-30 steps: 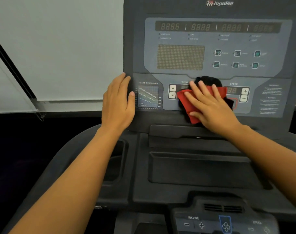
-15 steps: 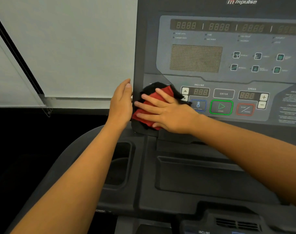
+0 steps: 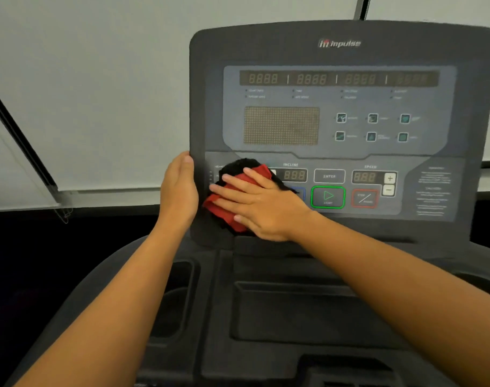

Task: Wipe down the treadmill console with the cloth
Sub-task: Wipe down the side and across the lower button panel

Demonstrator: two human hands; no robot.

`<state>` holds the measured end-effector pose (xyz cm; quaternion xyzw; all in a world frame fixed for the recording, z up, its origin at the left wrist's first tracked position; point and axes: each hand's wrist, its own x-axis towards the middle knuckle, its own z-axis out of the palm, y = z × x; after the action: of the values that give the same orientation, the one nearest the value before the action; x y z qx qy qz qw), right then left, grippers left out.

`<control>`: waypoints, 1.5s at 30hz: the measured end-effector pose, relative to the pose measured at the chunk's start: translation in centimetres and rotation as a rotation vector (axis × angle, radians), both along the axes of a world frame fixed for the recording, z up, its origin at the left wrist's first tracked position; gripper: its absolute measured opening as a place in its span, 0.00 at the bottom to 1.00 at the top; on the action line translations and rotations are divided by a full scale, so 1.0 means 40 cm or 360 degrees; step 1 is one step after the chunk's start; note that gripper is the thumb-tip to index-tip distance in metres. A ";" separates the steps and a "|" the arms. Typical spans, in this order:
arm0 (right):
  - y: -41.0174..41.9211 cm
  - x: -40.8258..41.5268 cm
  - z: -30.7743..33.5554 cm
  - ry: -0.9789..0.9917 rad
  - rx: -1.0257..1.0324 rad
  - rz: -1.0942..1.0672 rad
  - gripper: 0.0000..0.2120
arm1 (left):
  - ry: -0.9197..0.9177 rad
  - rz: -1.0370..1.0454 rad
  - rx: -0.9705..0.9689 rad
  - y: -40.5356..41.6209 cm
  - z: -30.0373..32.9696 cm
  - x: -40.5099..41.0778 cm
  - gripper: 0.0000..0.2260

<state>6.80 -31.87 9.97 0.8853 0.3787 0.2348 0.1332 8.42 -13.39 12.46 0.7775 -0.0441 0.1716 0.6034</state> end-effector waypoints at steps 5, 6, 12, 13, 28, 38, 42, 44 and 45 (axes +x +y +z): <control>0.062 0.002 -0.002 -0.0062 0.0373 -0.0245 0.25 | -0.0027 0.0071 -0.0117 -0.026 0.009 -0.003 0.25; 0.048 -0.003 -0.006 -0.0060 0.0370 -0.0271 0.25 | -0.0050 0.0092 -0.0092 -0.032 0.010 -0.004 0.23; -0.195 -0.081 -0.014 -0.0208 0.0528 -0.0632 0.25 | -0.0220 0.0364 0.0165 -0.108 0.031 -0.015 0.20; -0.234 -0.094 -0.014 -0.0223 0.0560 -0.0701 0.25 | -0.0260 0.0416 0.0279 -0.121 0.030 -0.015 0.21; -0.540 -0.083 0.090 -0.0561 0.1432 -0.1484 0.27 | -0.0542 0.0382 0.1101 -0.222 0.023 -0.005 0.26; -0.140 0.071 0.157 -0.0552 0.1014 -0.1063 0.27 | -0.0524 0.0511 0.0761 -0.081 0.039 0.010 0.16; 0.031 0.116 0.147 -0.0488 0.0860 -0.0868 0.27 | -0.0362 0.0398 0.0452 -0.011 0.044 0.038 0.15; 0.090 0.128 0.141 -0.0450 0.0809 -0.0791 0.27 | -0.0230 0.0353 0.0313 0.013 0.047 0.041 0.14; 0.111 0.130 0.138 -0.0433 0.0778 -0.0765 0.27 | -0.0180 0.0329 0.0273 0.019 0.047 0.040 0.14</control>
<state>11.99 -27.43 15.49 0.9153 0.0716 0.3959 0.0182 10.01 -12.62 14.34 0.8157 -0.0123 0.2719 0.5104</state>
